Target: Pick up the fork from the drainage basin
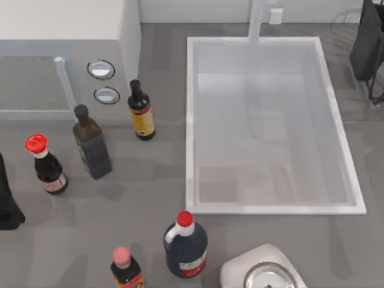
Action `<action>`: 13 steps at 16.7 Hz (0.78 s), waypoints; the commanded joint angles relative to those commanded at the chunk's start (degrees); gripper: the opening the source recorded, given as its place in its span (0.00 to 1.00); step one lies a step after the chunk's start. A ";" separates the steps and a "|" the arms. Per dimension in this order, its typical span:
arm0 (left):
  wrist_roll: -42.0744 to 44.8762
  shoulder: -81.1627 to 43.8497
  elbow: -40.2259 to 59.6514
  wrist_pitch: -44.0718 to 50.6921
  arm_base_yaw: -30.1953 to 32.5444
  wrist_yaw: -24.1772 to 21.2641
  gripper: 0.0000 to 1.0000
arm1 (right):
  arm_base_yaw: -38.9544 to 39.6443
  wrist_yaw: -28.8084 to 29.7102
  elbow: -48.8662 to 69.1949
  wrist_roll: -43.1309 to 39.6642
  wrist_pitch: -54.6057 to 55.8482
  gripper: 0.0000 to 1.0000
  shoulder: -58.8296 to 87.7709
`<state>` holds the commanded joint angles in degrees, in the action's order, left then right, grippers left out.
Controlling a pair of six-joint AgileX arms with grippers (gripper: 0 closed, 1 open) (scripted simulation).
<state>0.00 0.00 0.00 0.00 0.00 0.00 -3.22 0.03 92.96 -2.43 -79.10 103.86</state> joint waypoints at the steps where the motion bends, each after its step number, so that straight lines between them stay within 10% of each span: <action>1: 0.00 0.00 0.00 0.00 0.00 0.00 1.00 | 0.27 0.06 0.13 0.11 -0.14 0.00 0.21; 13: 0.00 0.00 0.00 0.00 0.00 0.00 1.00 | 0.24 0.02 -19.89 0.29 23.77 0.00 3.75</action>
<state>0.00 0.00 0.00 0.00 0.00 0.00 -2.99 0.04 73.07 -2.14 -55.33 107.61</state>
